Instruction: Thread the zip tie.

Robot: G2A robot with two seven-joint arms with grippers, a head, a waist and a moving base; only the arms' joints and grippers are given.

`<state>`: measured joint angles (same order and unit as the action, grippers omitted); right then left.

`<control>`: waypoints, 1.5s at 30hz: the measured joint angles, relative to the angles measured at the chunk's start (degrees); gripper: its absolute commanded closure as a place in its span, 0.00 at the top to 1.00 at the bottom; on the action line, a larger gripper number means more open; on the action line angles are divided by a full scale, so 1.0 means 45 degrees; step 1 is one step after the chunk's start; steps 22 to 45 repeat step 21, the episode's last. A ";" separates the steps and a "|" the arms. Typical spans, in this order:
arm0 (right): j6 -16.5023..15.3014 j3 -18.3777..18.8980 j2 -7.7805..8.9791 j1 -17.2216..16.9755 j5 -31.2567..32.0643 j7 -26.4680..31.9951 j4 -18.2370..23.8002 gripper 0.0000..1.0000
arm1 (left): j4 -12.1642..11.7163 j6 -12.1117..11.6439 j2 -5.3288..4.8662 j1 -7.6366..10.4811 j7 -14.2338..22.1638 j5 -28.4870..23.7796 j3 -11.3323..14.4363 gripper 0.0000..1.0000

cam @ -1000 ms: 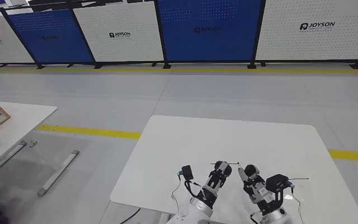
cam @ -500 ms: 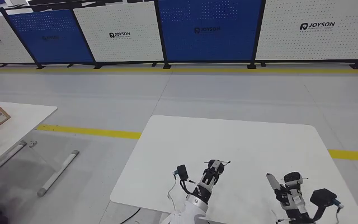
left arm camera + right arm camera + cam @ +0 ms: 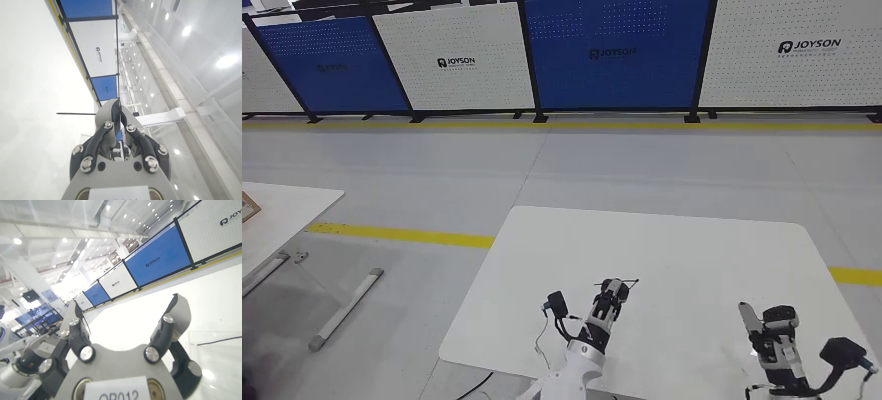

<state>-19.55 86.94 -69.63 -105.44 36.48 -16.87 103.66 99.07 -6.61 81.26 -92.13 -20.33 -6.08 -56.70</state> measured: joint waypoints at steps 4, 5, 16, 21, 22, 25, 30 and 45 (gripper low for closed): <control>0.0016 0.1163 0.0057 -0.0371 -0.2023 -0.0473 -0.0085 1.00 | -0.0457 -0.0250 -0.0053 0.0009 -0.0226 -0.0255 -0.0703 0.00; 0.0017 0.1382 0.0051 -0.0424 -0.2528 -0.0561 -0.0146 1.00 | -0.0585 -0.0332 -0.0062 0.0027 -0.0211 -0.0261 -0.0800 0.00; 0.0017 0.1677 0.0019 -0.0499 -0.3950 -0.0529 -0.0150 1.00 | -0.0891 -0.0455 -0.0081 0.0050 0.0454 -0.1016 -0.1015 0.00; 0.0017 0.1678 0.0019 -0.0499 -0.3956 -0.0529 -0.0150 1.00 | -0.0892 -0.0455 -0.0081 0.0050 0.0457 -0.1018 -0.1015 0.00; 0.0017 0.1678 0.0019 -0.0499 -0.3956 -0.0529 -0.0150 1.00 | -0.0892 -0.0455 -0.0081 0.0050 0.0457 -0.1018 -0.1015 0.00; 0.0017 0.1678 0.0019 -0.0499 -0.3956 -0.0529 -0.0150 1.00 | -0.0892 -0.0455 -0.0081 0.0050 0.0457 -0.1018 -0.1015 0.00; 0.0017 0.1678 0.0019 -0.0499 -0.3956 -0.0529 -0.0150 1.00 | -0.0892 -0.0455 -0.0081 0.0050 0.0457 -0.1018 -0.1015 0.00; 0.0017 0.1678 0.0019 -0.0499 -0.3956 -0.0529 -0.0150 1.00 | -0.0892 -0.0455 -0.0081 0.0050 0.0457 -0.1018 -0.1015 0.00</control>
